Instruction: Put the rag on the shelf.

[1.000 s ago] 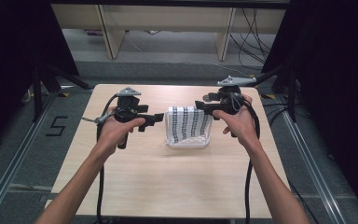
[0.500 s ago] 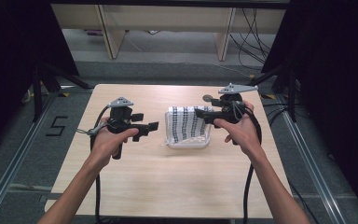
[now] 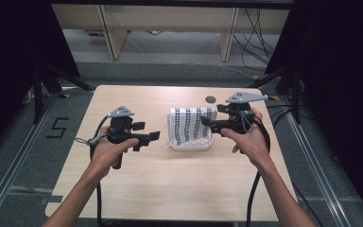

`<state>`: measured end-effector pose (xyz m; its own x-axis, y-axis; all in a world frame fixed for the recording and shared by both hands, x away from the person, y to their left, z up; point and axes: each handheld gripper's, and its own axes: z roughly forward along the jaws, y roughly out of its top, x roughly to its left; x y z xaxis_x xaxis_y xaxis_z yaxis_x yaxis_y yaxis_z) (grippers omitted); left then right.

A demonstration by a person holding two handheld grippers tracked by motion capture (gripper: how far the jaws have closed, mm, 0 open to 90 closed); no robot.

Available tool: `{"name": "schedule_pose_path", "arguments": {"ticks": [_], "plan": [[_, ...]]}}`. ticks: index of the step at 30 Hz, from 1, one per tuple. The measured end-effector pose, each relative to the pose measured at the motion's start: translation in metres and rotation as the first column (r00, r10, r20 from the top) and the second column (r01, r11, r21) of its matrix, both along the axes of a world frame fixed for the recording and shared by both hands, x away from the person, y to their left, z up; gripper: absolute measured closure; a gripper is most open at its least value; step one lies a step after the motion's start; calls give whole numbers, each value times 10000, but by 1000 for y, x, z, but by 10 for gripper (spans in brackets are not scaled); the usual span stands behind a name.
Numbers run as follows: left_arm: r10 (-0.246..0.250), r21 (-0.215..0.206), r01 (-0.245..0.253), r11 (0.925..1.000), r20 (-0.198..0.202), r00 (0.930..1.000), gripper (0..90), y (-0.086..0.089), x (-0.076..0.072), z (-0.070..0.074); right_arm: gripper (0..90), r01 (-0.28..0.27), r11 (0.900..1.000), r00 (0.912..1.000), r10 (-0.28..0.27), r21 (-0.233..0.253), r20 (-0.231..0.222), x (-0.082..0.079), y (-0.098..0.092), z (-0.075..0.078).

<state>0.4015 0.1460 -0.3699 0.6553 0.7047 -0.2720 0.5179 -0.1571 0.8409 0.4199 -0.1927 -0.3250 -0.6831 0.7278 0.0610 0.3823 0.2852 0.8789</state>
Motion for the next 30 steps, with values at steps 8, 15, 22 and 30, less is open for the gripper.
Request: {"name": "schedule_pose_path", "arguments": {"ticks": [8,15,22,30], "plan": [[-172,-167,173,9997,35,9998,240,0,-11,-4,238,21,10000,9999,-20,45,-129,-10,-6,-6],[-267,-177,270,9995,141,9995,239,1,-18,-8,238,11,9999,9998,-9,118,-182,-16,-10,-11],[-329,-122,330,9994,119,9994,217,0,-25,-13,235,7,9998,9995,-1,184,-324,-24,-11,-16],[-433,-9,433,9991,258,9987,199,3,-32,-20,212,-185,9995,9993,194,262,-327,-32,-14,-22]]}}
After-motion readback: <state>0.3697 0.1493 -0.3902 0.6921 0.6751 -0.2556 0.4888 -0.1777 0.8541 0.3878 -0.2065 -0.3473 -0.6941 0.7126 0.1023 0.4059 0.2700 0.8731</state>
